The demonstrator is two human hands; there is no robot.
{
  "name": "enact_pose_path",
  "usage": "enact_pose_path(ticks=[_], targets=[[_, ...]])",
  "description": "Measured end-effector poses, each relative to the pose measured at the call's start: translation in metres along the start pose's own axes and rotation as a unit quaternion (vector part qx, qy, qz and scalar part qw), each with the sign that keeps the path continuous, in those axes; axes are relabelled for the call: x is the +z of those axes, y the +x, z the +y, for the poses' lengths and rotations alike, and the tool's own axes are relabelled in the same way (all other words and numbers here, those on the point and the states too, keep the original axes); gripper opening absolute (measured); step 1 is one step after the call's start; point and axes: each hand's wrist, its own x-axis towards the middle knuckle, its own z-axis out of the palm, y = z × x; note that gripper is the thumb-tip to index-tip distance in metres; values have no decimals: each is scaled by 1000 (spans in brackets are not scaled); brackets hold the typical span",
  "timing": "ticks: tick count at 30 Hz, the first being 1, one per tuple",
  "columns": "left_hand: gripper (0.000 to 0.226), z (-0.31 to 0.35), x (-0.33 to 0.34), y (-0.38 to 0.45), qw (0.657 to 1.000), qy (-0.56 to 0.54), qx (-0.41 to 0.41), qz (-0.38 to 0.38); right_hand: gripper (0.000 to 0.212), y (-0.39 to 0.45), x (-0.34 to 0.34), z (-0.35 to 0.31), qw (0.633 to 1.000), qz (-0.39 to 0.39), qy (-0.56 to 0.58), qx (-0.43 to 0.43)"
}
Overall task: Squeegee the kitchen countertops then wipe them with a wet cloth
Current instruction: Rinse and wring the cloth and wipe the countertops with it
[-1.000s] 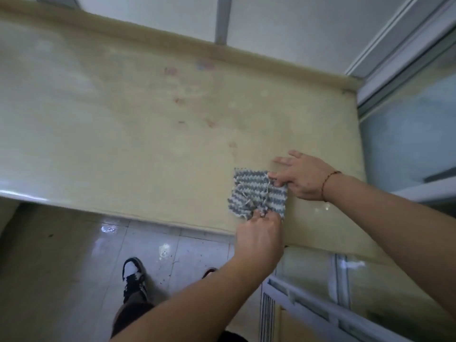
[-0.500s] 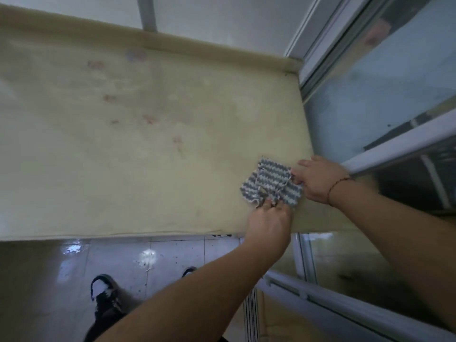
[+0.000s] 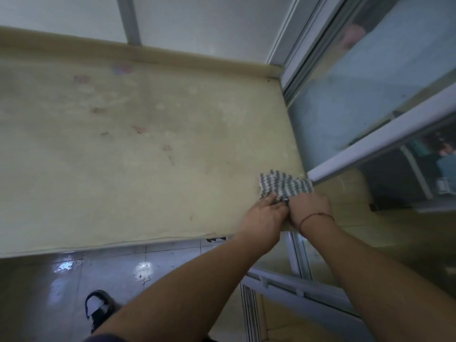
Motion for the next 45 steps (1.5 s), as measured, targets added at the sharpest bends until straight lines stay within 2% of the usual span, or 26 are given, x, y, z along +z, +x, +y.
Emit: enact_pose_path(ticks=[5,9,13,20,25,27,32,34,37,39,41,43,45], targets=[[45,-10,-13,-5,998,41,34,-27,30,-19,11,-16,993,-11,106,59],[33,-31,-33,-21,996,77,36,-17,33,-32,7,-44,969,-20,232,78],[32,-58,-61,-55,994,106,-14,-16,37,-43,-11,-86,960,-29,273,59],[33,-124,-137,-138,986,111,-124,14,33,-67,-66,-199,962,-6,265,-68],[18,-174,-189,-215,974,100,-202,31,28,-96,-100,-285,952,9,257,-164],[19,-193,-210,-246,966,103,-231,47,29,-109,-113,-318,946,4,249,-206],[31,-239,-263,-327,947,60,-302,87,23,-139,-150,-401,912,13,264,-314],[27,-256,-286,-363,937,-4,-332,111,27,-147,-165,-432,880,-34,297,-370],[12,-272,-330,-424,892,-146,-399,151,36,-154,-203,-471,813,-110,393,-416],[8,-272,-366,-467,839,-255,-421,230,30,-165,-246,-493,769,-149,474,-401],[15,-268,-402,-510,760,-379,-419,323,26,-181,-289,-519,684,-220,585,-376],[29,-266,-431,-546,660,-521,-371,393,19,-203,-327,-549,581,-302,666,-358],[46,-268,-453,-578,566,-622,-316,439,32,-227,-358,-582,491,-392,695,-349]])
